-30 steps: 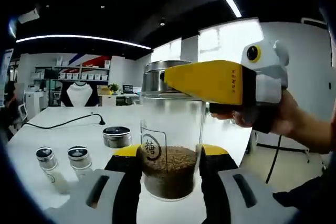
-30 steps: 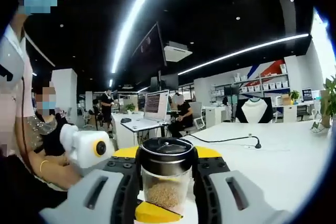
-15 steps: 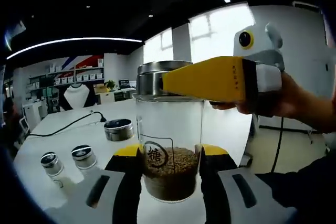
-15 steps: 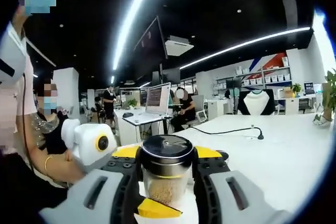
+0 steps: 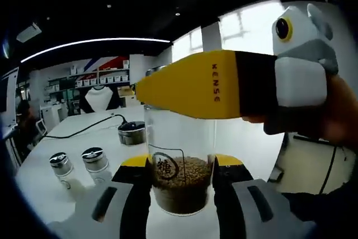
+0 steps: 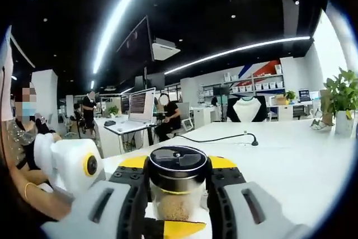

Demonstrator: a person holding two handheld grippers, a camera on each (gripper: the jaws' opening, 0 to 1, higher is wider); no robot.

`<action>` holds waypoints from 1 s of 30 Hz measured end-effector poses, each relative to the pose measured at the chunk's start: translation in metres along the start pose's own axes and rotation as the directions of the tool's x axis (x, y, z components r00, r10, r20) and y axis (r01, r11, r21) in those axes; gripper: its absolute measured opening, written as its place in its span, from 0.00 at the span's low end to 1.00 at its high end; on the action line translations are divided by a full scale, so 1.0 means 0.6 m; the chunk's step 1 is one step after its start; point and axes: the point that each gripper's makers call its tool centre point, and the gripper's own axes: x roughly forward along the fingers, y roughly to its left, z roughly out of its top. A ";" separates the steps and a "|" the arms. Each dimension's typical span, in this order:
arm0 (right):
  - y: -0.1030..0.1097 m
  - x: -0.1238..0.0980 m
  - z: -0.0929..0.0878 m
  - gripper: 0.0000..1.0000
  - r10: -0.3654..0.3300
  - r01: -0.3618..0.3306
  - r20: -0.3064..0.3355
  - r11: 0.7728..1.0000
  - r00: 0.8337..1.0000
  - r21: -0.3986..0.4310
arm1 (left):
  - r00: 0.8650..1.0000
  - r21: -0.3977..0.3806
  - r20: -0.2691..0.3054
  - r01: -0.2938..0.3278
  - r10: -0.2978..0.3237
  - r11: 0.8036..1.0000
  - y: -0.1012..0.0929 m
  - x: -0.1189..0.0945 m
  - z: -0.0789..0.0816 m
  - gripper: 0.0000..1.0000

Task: Rotate the seasoning bottle until the label or dispensing opening points toward the visible target arrow and the bottle remains upright within the marked orientation range

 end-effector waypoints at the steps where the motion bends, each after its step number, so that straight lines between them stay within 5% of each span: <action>1: -0.001 -0.001 0.003 0.37 0.005 -0.005 0.004 1.000 1.000 0.000 | 1.000 -0.009 0.011 0.007 -0.007 1.000 -0.001 -0.002 0.004 0.44; 3: -0.006 -0.003 0.009 0.37 0.023 -0.023 0.001 1.000 1.000 0.008 | 1.000 -0.003 0.021 0.017 -0.017 1.000 -0.003 -0.003 0.009 0.44; 5: -0.010 -0.006 0.014 0.36 0.042 -0.042 0.008 0.999 0.999 0.018 | 0.995 -0.013 0.038 0.090 -0.090 0.996 -0.014 -0.005 0.019 0.44; 10: -0.011 -0.020 0.024 0.36 0.111 -0.111 0.009 0.994 0.994 -0.001 | 0.965 -0.020 0.040 0.260 -0.259 0.965 -0.032 -0.012 0.027 0.43; 15: 0.014 -0.025 0.029 0.36 0.230 -0.230 -0.009 0.971 0.973 -0.066 | 0.947 0.010 0.053 0.318 -0.318 0.948 -0.038 -0.011 0.034 0.47; 22: 0.022 -0.028 0.040 0.37 0.262 -0.262 -0.014 0.962 0.965 -0.072 | 0.910 0.011 0.088 0.405 -0.404 0.914 -0.050 -0.019 0.048 0.45; 27: 0.021 -0.026 0.033 0.37 0.232 -0.232 -0.015 0.971 0.973 -0.061 | 0.926 0.045 0.042 0.372 -0.374 0.927 -0.049 -0.014 0.041 0.45; 30: 0.018 -0.021 0.031 0.37 0.201 -0.202 -0.016 0.977 0.979 -0.070 | 0.958 0.027 0.050 0.282 -0.283 0.959 -0.038 -0.007 0.039 0.45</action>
